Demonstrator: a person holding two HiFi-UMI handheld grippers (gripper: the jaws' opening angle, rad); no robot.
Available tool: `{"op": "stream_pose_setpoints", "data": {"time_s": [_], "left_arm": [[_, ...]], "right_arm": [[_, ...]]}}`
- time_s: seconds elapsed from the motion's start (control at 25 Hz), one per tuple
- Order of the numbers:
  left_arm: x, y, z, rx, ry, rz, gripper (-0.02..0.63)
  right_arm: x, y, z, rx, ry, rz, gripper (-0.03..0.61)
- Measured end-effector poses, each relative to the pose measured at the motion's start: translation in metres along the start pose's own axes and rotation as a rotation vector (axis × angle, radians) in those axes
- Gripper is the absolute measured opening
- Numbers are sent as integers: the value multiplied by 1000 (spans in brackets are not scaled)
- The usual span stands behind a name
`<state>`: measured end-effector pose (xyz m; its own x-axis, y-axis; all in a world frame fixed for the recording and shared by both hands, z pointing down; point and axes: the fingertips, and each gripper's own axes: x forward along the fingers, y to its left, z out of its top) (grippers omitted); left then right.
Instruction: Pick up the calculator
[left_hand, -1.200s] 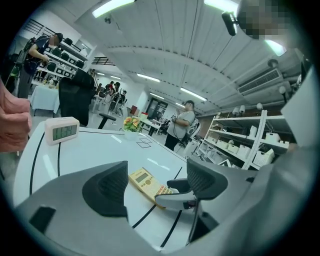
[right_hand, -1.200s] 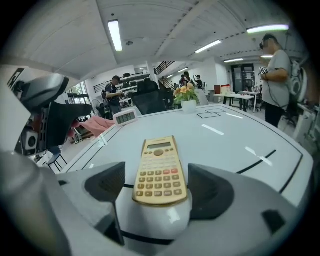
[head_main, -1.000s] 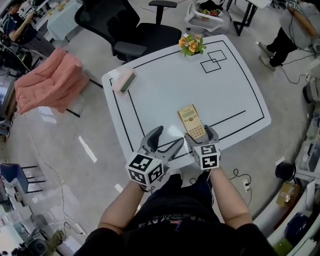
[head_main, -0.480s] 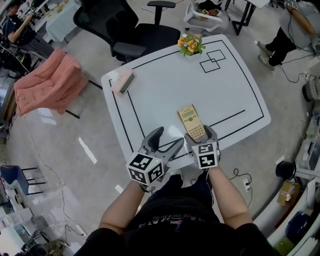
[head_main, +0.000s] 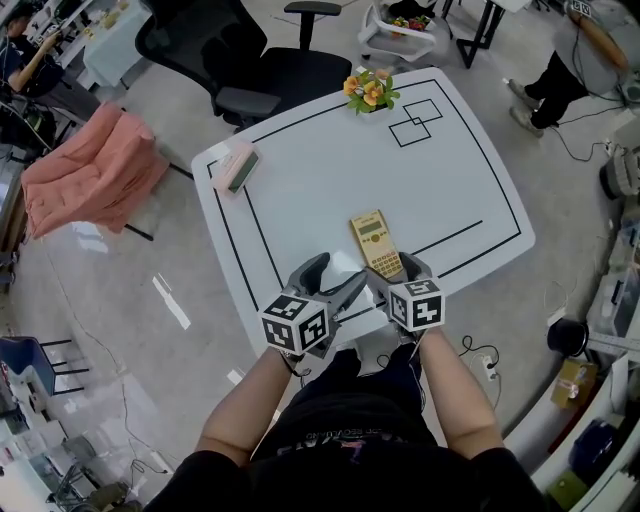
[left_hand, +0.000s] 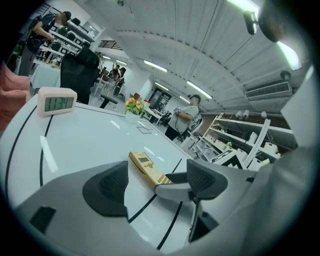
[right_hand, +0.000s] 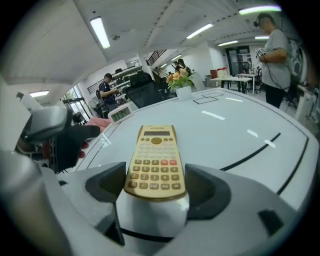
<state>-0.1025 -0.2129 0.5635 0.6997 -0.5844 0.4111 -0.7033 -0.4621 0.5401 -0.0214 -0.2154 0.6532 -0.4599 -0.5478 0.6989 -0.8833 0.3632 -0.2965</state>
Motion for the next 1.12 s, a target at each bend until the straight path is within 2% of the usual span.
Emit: {"op": "stream_pose_setpoints", "data": {"time_s": [0.24, 0.64, 1.0, 1.12], "left_arm": [[32, 7, -12, -84, 56, -8, 356], [75, 14, -29, -303, 124, -16, 356], [102, 8, -37, -338, 181, 3, 341], [107, 7, -39, -331, 203, 21, 277]], "right_arm": [[-4, -2, 3, 91, 2, 92, 370], [-9, -1, 5, 101, 20, 182, 370], [-10, -2, 4, 86, 39, 227, 369], [-10, -3, 4, 81, 44, 237, 370]]}}
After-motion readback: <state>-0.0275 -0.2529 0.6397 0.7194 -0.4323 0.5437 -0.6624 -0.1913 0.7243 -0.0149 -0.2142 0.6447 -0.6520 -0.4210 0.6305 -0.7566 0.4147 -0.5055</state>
